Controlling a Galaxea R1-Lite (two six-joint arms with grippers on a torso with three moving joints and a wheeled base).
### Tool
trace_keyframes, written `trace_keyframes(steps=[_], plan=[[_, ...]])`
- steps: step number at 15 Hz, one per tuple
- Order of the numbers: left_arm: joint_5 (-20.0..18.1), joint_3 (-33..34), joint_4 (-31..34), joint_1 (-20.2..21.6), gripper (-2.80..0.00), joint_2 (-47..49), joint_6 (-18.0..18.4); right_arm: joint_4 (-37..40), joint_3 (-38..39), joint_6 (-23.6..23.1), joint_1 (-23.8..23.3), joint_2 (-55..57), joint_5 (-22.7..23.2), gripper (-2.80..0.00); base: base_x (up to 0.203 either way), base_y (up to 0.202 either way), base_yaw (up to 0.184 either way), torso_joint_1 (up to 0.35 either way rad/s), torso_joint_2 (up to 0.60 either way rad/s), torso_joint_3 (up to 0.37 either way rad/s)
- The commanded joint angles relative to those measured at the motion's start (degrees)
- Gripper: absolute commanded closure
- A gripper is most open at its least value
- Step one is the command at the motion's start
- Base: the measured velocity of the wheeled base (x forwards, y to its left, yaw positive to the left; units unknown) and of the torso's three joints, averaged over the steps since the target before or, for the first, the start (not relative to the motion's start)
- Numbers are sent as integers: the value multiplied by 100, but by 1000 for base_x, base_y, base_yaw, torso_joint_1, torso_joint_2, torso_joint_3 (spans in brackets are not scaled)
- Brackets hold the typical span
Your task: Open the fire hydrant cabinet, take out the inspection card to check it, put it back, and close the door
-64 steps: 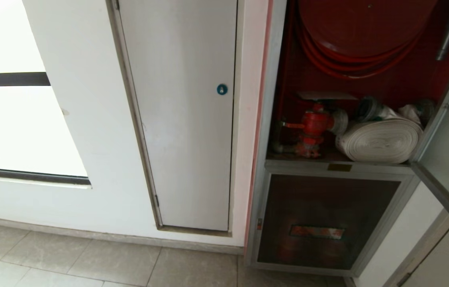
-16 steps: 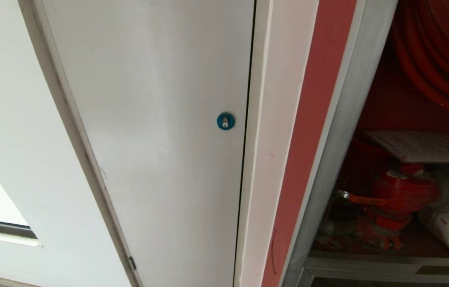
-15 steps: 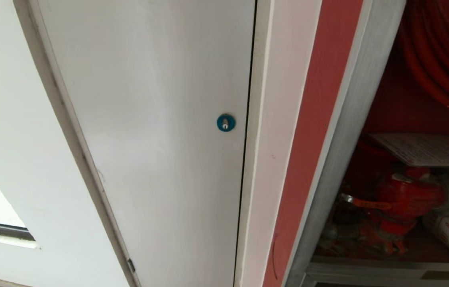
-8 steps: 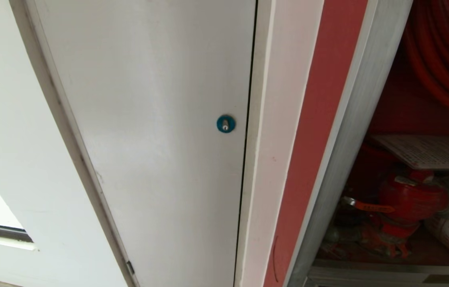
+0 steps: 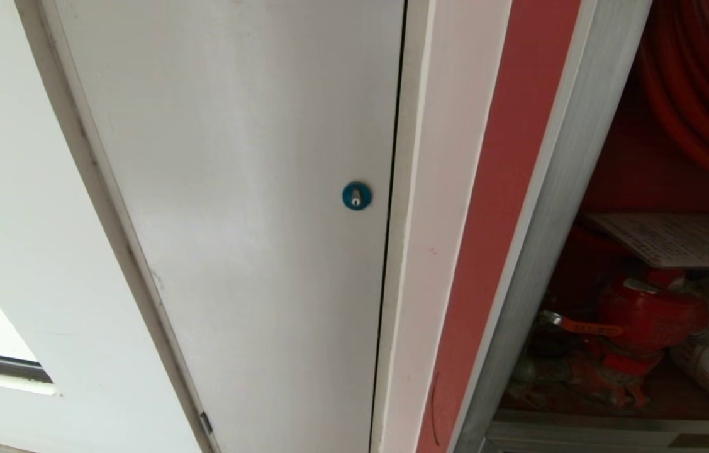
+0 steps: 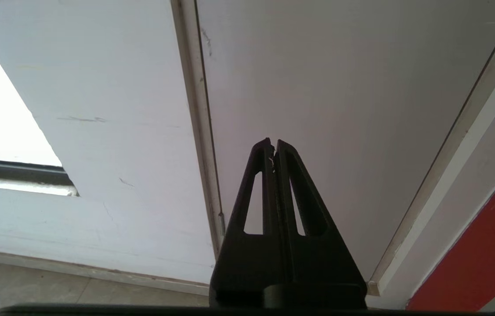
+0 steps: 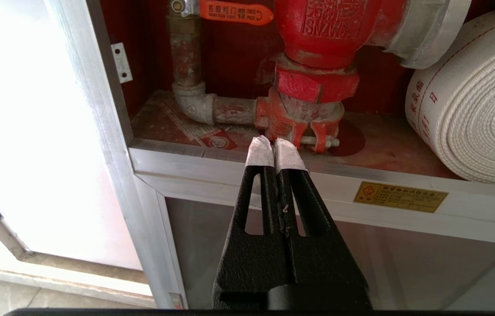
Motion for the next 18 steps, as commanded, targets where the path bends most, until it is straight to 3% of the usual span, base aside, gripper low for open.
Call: trace_keyframes(steps=[1, 8, 10, 16, 18], plan=[[6, 35, -2, 4, 0, 4, -1, -3, 0, 10, 0, -10, 1, 0, 0, 0, 0, 0, 0, 0], [6, 35, -2, 4, 0, 7, -1, 56, -26, 158, 0, -10, -14, 0, 0, 0, 0, 0, 0, 0], [6, 35, -2, 4, 0, 0, -1, 106, -91, 193, 0, -10, -213, 0, 0, 0, 0, 0, 0, 0], [6, 35, -2, -2, 0, 1, -1, 611, -1477, 162, -2, 1006, -331, 0, 0, 0, 0, 0, 0, 0], [6, 35, -2, -4, 0, 7, -1, 621, -1627, -131, -4, 1508, -700, 0, 0, 0, 0, 0, 0, 0]])
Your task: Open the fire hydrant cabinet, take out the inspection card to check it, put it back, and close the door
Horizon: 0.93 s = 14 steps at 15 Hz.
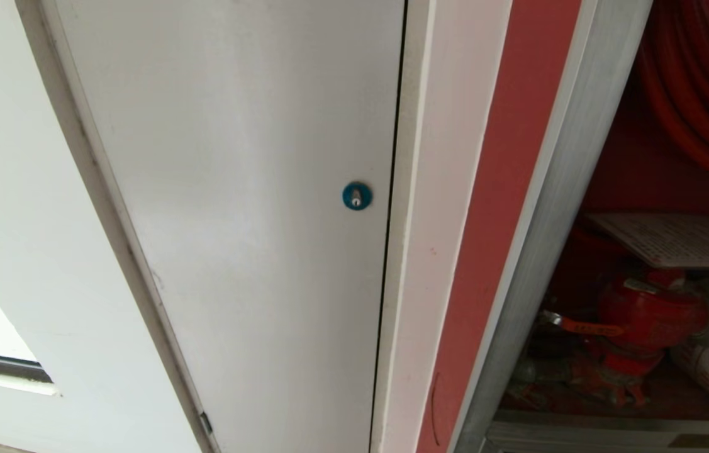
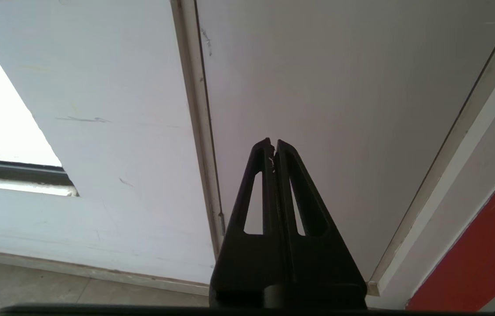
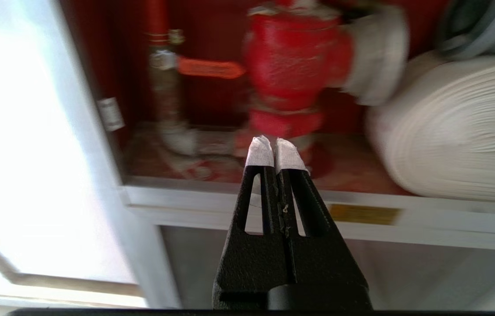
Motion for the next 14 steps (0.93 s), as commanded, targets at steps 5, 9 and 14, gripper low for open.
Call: trace_keyframes(steps=[5, 9, 14], plan=[[5, 35, -2, 6, 0, 1, -2, -31, -686, -440, 0, 1529, -484, 0, 0, 0, 0, 0, 0, 0], [5, 35, -2, 4, 0, 7, -2, 9, -1194, -1272, -9, 2380, -967, 0, 0, 0, 0, 0, 0, 0], [5, 35, 4, 6, 0, -1, -2, 452, -2245, -2150, -10, 3373, -1305, 0, 0, 0, 0, 0, 0, 0]])
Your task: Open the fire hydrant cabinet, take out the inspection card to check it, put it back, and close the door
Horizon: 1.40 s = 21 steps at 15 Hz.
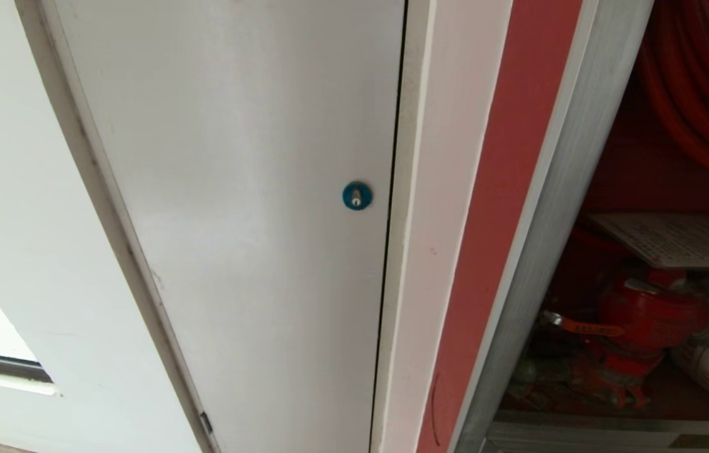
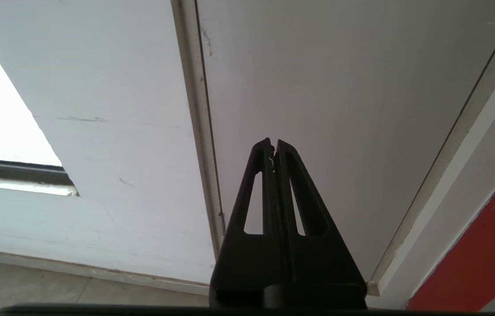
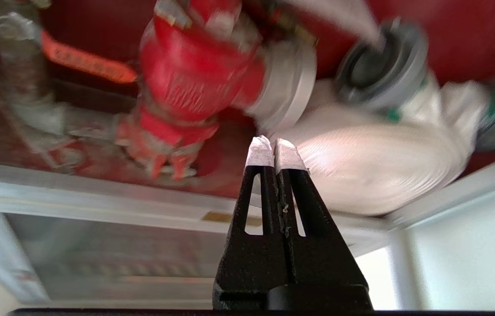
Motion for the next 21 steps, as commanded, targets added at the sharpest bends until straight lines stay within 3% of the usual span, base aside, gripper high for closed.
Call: trace_keyframes(steps=[1, 3, 5, 11, 13, 15, 18, 19, 21], plan=[[5, 35, -2, -5, 0, 7, -1, 887, -596, -394, 4, 418, -22, 0, 0, 0, 0, 0, 0, 0], [5, 35, -2, 4, 0, 6, -1, 2293, -1268, -877, 12, 461, -34, 0, 0, 0, 0, 0, 0, 0], [5, 35, -2, 0, 0, 7, -1, 2822, -1781, -1427, 9, 706, -80, 0, 0, 0, 0, 0, 0, 0], [5, 35, -2, -5, 0, 7, -1, 2811, -2253, -3773, -10, 1423, -1715, 0, 0, 0, 0, 0, 0, 0], [5, 35, -2, -3, 0, 7, -1, 2799, -2402, -4841, -17, 1455, -2242, 0, 0, 0, 0, 0, 0, 0], [5, 35, -2, 4, 0, 4, -1, 2479, -2416, -6103, -251, 1468, -2433, 0, 0, 0, 0, 0, 0, 0], [5, 35, -2, -1, 0, 7, -1, 1491, -2038, -6493, -778, 1565, -1861, 0, 0, 0, 0, 0, 0, 0], [5, 35, -2, 4, 0, -1, -1, 1420, -2004, -6600, -1111, 1580, -1465, 0, 0, 0, 0, 0, 0, 0], [5, 35, -2, -4, 0, 6, -1, 1355, -1966, -6915, -2170, 1629, -179, 0, 0, 0, 0, 0, 0, 0]])
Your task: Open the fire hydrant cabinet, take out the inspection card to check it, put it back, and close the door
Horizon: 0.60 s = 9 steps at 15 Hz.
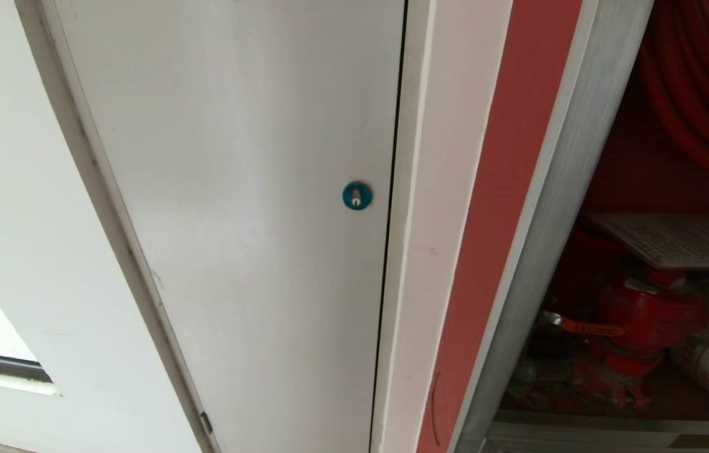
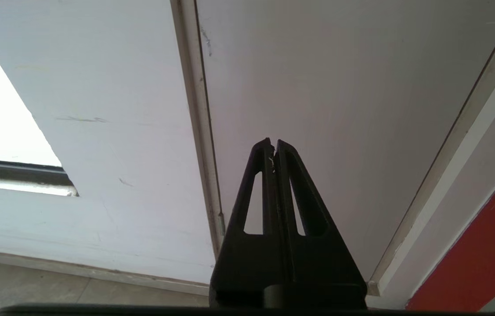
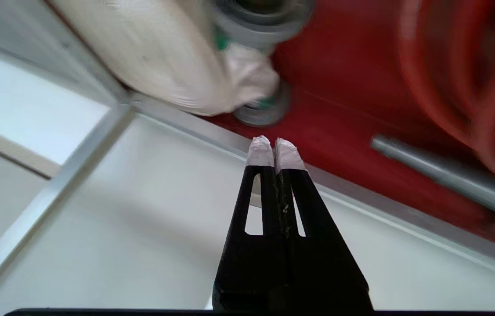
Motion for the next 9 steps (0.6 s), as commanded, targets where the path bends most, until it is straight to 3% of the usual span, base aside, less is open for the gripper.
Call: trace_keyframes(steps=[1, 3, 4, 7, 8, 9], plan=[[2, 35, -2, 3, 0, 7, -1, -47, 51, -382, -1194, 102, 1416, 0, 0, 0, 0, 0, 0, 0], [2, 35, -2, 8, 0, 7, -1, -246, 151, -869, -2298, 245, 3467, 0, 0, 0, 0, 0, 0, 0], [2, 35, -2, 3, 0, 7, -1, -338, 270, -1036, -2598, 302, 4196, 0, 0, 0, 0, 0, 0, 0], [2, 35, -2, 8, 0, 7, -1, -446, 507, -1202, -2743, 451, 5139, 0, 0, 0, 0, 0, 0, 0], [2, 35, -2, 0, 0, -1, -1, -494, 500, -1269, -2755, 584, 5398, -280, 0, 0, 0, 0, 0, 0], [2, 35, -2, 8, 0, 7, -1, -673, 534, -1313, -2756, 651, 5523, -280, 0, 0, 0, 0, 0, 0]])
